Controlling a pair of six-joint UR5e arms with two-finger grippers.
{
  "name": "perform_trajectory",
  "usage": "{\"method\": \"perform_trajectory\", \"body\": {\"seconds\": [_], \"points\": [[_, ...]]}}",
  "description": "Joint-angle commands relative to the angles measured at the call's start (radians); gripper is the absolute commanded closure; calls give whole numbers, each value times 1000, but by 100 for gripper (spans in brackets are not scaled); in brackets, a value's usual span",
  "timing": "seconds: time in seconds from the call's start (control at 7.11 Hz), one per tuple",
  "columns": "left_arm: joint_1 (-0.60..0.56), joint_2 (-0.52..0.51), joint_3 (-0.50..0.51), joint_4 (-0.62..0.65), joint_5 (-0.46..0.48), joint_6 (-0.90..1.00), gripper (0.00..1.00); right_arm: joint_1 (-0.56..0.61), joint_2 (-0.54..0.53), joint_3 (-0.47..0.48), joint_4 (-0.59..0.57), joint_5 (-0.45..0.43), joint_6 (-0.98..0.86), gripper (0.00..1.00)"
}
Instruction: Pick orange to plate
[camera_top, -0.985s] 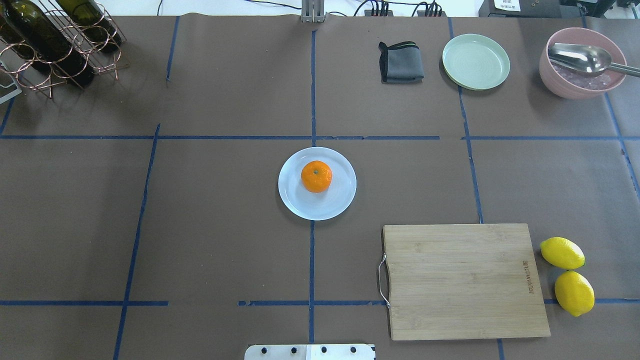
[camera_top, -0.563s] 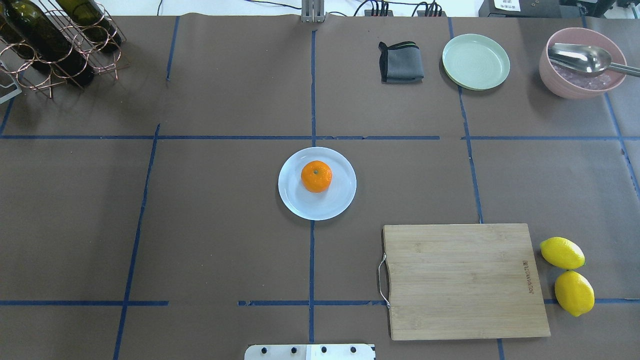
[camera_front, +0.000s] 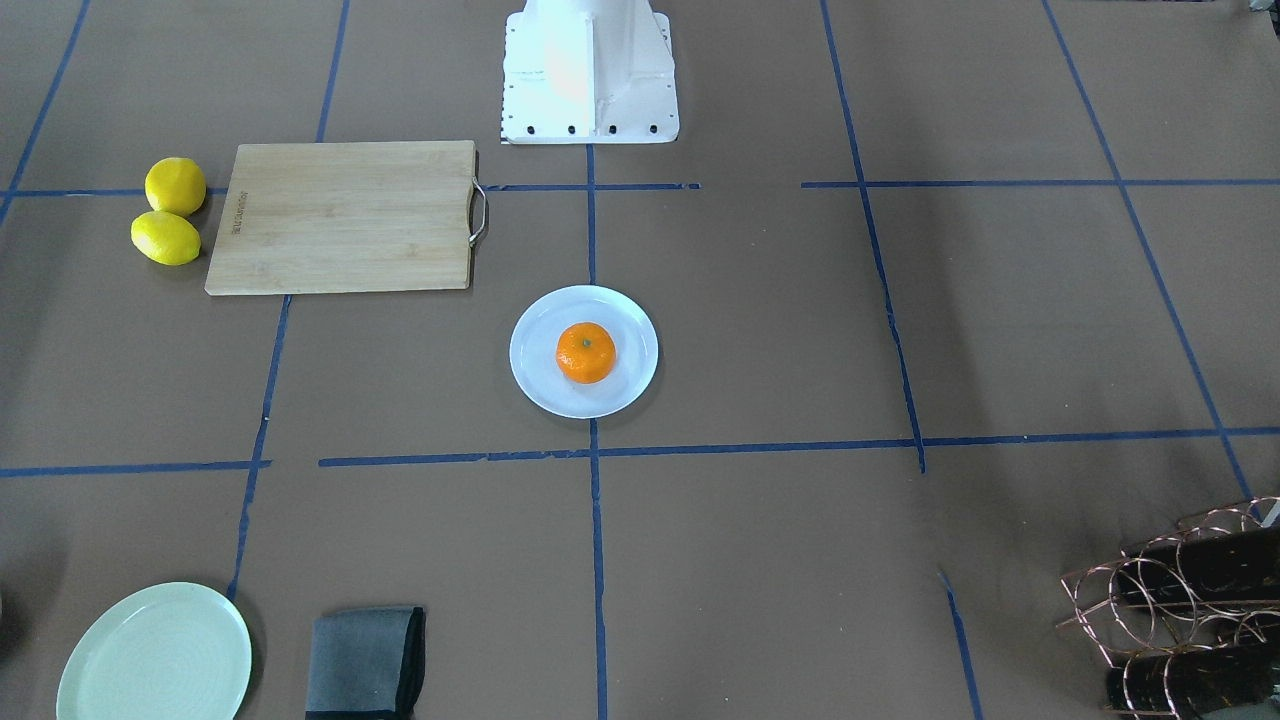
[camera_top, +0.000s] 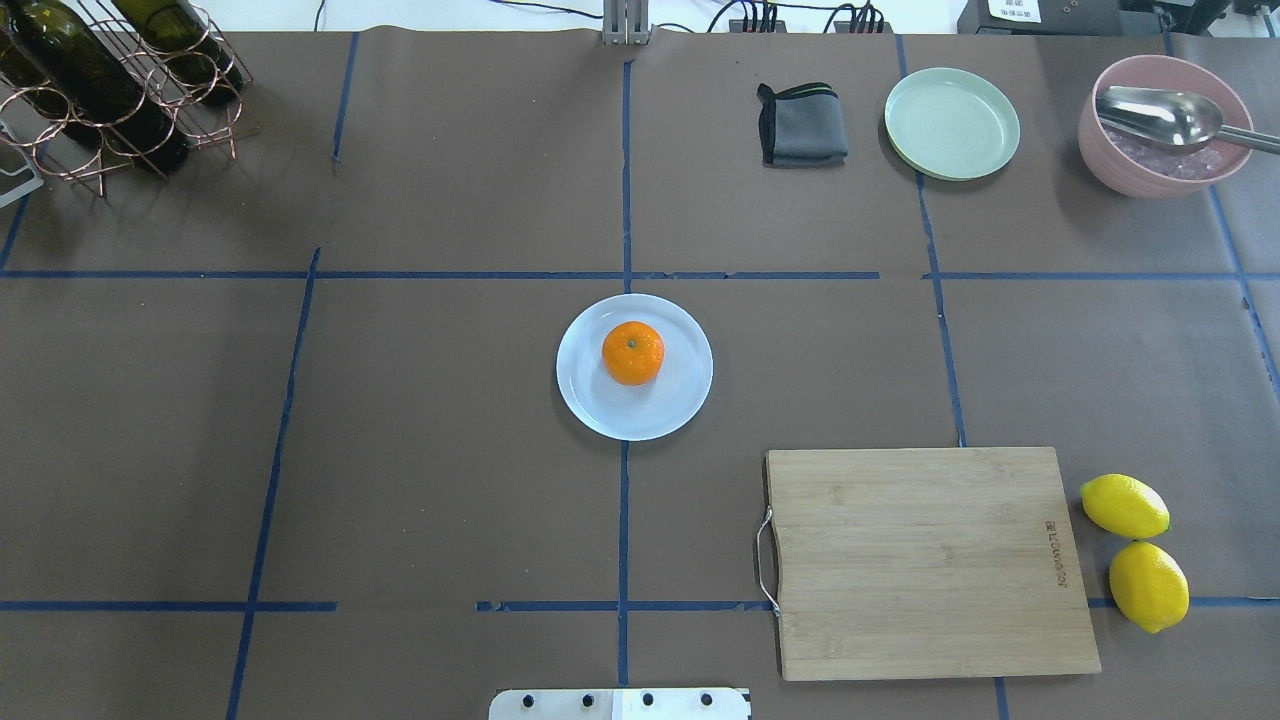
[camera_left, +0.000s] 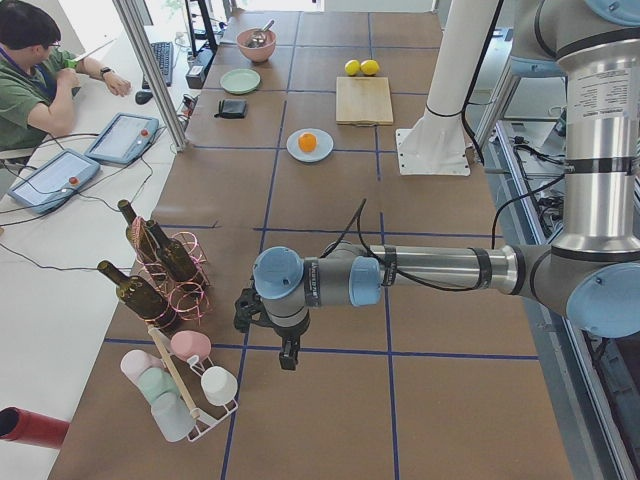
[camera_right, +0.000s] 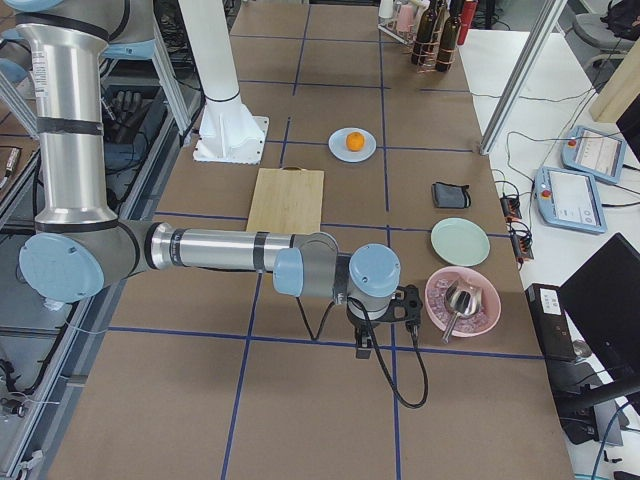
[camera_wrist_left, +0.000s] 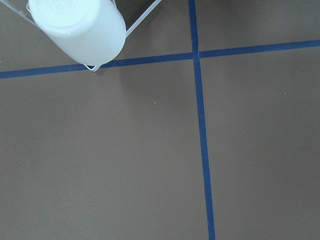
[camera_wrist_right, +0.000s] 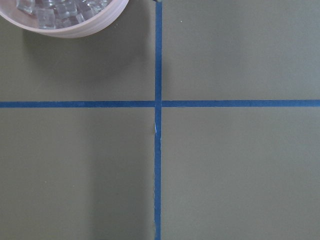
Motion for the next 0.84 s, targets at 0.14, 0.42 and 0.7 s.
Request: {"method": "perform_trajectory", "body": {"seconds": [0.14, 0.42, 0.7], "points": [[1, 2, 6, -38, -1, -30, 0, 0, 0, 0, 2, 1, 0, 0], [1, 5, 8, -55, -2, -31, 0, 0, 0, 0, 2, -1, 0, 0], [-1, 5, 2, -61, -7, -42, 0, 0, 0, -2, 2, 1, 2, 0]]}}
